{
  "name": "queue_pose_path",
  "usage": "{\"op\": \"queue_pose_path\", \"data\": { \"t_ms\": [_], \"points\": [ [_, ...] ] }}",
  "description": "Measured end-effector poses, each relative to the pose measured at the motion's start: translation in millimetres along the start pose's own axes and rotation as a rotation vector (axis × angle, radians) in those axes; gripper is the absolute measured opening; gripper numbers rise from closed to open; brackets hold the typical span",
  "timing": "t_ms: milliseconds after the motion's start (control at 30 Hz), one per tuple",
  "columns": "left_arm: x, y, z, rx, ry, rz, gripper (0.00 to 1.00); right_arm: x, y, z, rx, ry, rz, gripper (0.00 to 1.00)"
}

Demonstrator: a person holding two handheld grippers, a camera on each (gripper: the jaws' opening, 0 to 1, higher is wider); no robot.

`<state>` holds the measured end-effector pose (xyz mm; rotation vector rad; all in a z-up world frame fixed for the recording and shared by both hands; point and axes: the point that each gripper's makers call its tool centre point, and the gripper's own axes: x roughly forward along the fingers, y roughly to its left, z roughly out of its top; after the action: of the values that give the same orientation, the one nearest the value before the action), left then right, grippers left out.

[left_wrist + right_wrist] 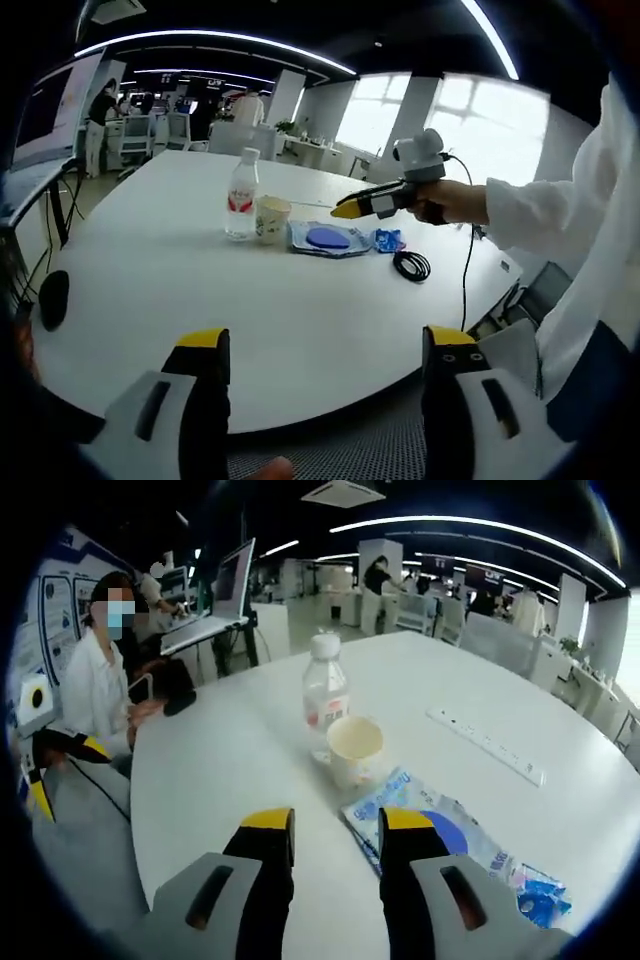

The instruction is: Arrange the tabletop items into an orderly group along one side of the table until the central work area is clear of visible clutter.

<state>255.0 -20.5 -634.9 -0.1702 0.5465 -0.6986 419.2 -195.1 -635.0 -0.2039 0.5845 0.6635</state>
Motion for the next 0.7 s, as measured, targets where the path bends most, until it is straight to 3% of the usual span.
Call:
{"op": "queue_pose_path", "data": {
  "t_ms": [300,500,700],
  "points": [
    [-3,3.0,7.1,-0.033,-0.037,0.006,0.86,-56,-12,-18.1,0.075,-0.044,-0.095,0.32],
    [-9,6.9,18.0,-0.087,-0.098,0.004,0.86,-96,-24,-47.5,0.171,-0.062,-0.187,0.33],
    [-9,10.8,20.8,-0.103,-0.115,0.016,0.86,-139,-33,-68.8,0.235,-0.094,-0.282,0.36]
  ]
}}
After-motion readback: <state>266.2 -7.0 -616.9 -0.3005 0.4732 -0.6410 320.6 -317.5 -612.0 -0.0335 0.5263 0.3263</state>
